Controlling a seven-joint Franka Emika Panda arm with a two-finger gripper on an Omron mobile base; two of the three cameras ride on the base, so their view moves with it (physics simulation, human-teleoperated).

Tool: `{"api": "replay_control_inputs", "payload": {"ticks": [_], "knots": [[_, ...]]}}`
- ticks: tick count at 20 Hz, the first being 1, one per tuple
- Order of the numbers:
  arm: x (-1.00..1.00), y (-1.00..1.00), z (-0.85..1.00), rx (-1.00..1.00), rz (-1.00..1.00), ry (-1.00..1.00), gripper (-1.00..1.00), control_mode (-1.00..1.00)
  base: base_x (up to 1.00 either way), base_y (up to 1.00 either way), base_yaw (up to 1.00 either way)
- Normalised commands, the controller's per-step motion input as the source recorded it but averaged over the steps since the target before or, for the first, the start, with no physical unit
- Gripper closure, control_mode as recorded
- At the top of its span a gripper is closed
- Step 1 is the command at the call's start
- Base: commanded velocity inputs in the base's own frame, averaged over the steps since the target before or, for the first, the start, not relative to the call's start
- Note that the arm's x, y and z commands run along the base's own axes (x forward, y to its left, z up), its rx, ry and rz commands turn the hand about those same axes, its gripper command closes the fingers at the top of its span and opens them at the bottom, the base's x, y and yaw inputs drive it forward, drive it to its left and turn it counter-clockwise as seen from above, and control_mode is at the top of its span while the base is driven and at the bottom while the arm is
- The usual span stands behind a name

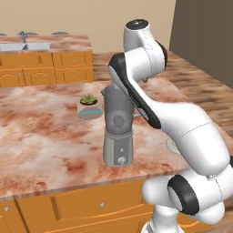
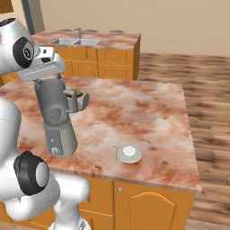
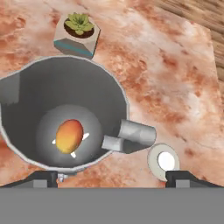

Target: Open the blender lid, put the mango in the blender, close the lid, and start the blender.

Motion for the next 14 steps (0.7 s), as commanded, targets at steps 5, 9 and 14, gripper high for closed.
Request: {"api": "replay_control_inputs", "payload": {"ticks": [5,9,14], "knots": [[-0.59,-1.00,-0.03,0.21,0.00,-0.01,-1.00,-1.00,0.00,0.00,0.00],[-0.48,-1.00,-0.59,0.23,-0.04,0.01,-1.00,-1.00,0.00,0.00,0.00],[-0.32,-1.00,-0.96,0.19,-0.12,0.06,-1.00,-1.00,0.00,0.00,0.00]]}}
